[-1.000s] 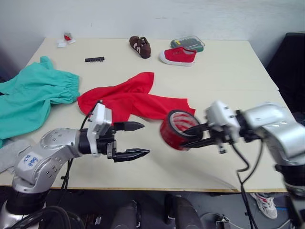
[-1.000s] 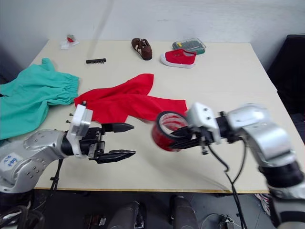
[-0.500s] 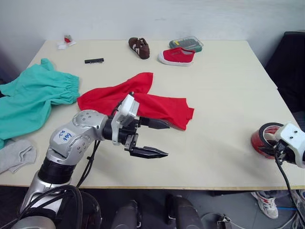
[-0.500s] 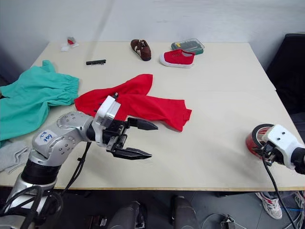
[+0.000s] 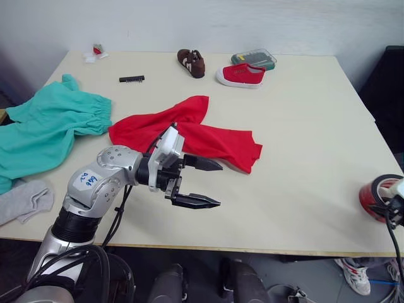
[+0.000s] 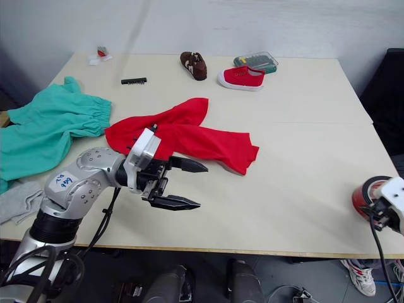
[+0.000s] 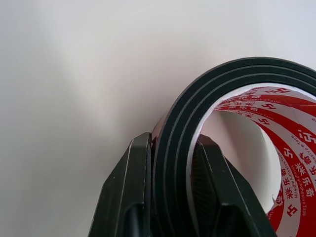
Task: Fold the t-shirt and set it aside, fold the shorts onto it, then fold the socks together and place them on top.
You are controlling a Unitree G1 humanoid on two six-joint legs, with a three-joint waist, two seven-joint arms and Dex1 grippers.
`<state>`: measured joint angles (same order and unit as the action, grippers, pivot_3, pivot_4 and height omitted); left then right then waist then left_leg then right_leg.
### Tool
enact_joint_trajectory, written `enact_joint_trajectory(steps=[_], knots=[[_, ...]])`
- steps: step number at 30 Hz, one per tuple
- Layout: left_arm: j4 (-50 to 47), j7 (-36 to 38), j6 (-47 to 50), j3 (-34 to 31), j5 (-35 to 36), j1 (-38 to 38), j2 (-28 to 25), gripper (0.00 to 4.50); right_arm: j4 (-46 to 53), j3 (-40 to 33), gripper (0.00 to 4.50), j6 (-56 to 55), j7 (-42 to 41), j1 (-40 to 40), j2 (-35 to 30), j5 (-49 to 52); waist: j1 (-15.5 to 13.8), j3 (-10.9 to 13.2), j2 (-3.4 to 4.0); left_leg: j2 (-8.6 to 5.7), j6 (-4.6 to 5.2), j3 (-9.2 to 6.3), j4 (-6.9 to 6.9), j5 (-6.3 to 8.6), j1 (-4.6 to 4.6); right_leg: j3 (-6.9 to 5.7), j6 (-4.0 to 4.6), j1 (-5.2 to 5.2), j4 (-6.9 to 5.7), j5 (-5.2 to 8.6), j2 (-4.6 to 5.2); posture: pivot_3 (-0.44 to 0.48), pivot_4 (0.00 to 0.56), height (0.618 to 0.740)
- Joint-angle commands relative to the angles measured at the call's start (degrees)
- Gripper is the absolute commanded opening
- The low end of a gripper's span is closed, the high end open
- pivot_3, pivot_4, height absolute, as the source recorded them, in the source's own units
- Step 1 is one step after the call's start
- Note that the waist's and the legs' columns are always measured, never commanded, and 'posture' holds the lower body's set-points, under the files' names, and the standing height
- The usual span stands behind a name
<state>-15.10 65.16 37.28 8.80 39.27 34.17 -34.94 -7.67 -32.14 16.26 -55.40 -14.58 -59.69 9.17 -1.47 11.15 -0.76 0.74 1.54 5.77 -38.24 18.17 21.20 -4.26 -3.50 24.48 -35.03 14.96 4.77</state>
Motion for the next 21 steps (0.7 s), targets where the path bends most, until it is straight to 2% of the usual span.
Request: enact_joint_trajectory(steps=[1,2,10,14,18,21], knots=[[-2.07,-0.21,-0.73,-1.28,0.19,-0.49,0.14,4.5,-0.59,-2.72,0.71,0.89,0.01,-2.23,-0.2,0.07,0.09,0.0,0.0,0.02,-0.01,0.0,0.0,0.0,0.0,0.0,0.0,-0.01,0.0,0.0,-0.02,0.0,0.15,0.74],[-2.18,-0.36,-0.69,-1.25,0.18,-0.53,0.24,4.5,-0.87,-2.52,0.71,0.68,0.07,-2.89,-0.18,-0.25,0.11,0.0,0.0,0.03,-0.01,0.0,0.0,0.0,0.0,0.01,0.0,0.0,0.0,0.0,-0.03,0.0,0.15,0.74],[-1.14,-0.65,-1.35,-1.77,-0.85,-0.47,-0.2,4.5,-1.0,-3.68,3.25,-1.17,-0.01,-1.36,-0.49,1.94,0.12,0.0,0.0,0.05,-0.03,0.01,-0.01,0.0,-0.01,0.05,0.0,0.0,-0.01,0.0,-0.08,0.0,0.15,0.74],[0.02,-1.4,-2.93,-3.35,-3.39,-2.09,-2.44,4.5,6.68,-5.2,4.48,0.34,-4.73,2.73,-1.0,9.25,0.93,0.0,0.01,0.11,-0.08,0.07,0.0,-0.01,-0.07,0.13,0.0,0.02,-0.06,0.0,-0.17,0.0,0.15,0.74],[2.3,-8.11,-7.09,-6.19,-11.46,-6.78,-5.64,4.5,20.37,0.4,4.48,5.67,-5.27,12.06,-0.04,18.62,1.89,-0.02,0.05,0.22,-0.2,0.09,0.05,-0.02,-0.14,0.17,0.01,0.02,-0.13,0.01,-0.23,0.0,0.15,0.74],[4.55,-14.46,-7.73,-8.4,-16.53,-9.54,-6.89,4.5,25.43,7.65,4.48,6.73,-4.09,17.4,1.24,18.97,1.57,0.01,-0.03,0.27,-0.28,0.0,0.05,-0.03,-0.17,0.1,0.07,0.05,-0.2,0.04,-0.25,0.0,0.15,0.74]])
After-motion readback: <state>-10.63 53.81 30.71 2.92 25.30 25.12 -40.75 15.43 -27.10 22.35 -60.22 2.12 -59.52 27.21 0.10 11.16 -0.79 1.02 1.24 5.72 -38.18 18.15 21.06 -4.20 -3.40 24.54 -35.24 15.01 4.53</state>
